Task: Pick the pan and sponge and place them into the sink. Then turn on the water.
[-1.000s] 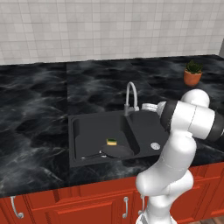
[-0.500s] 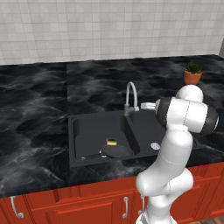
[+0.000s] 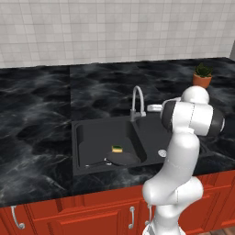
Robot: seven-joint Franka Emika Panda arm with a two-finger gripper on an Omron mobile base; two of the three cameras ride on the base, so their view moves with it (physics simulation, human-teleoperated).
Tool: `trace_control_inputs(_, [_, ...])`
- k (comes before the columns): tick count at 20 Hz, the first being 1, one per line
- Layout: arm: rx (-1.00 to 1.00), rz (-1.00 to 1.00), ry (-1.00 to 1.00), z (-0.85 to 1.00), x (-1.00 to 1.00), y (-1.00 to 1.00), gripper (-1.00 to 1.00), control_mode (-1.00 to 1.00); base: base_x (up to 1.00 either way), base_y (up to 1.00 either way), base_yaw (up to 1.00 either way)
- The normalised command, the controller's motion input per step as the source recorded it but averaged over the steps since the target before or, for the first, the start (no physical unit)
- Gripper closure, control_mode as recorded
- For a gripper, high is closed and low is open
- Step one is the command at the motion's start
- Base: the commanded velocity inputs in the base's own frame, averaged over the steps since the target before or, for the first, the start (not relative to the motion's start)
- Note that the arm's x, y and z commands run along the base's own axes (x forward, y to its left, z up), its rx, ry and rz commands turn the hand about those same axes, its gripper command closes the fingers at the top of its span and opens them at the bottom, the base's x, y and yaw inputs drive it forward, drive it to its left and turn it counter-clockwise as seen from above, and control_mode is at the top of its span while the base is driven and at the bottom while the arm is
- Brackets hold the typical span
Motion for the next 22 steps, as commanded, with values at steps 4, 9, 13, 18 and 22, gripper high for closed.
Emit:
trace_control_inputs(4, [0.16, 0.29, 0.00, 0.00, 0.32, -0.56, -1.00, -1.00, 0.00, 0.00, 0.00])
trace_control_inputs(9, [0.16, 0.31, 0.00, 0.00, 0.27, -0.48, -1.00, -1.00, 0.00, 0.00, 0.00])
trace_control_inputs(13, [0.14, 0.31, 0.00, 0.00, 0.22, -0.54, -1.00, -1.00, 0.00, 0.00, 0.00])
trace_control_inputs(18, [0.12, 0.31, 0.00, 0.00, 0.20, -0.65, -1.00, -1.00, 0.00, 0.00, 0.00])
trace_control_inputs(22, [0.10, 0.30, 0.00, 0.00, 0.21, -0.71, -1.00, -1.00, 0.00, 0.00, 0.00])
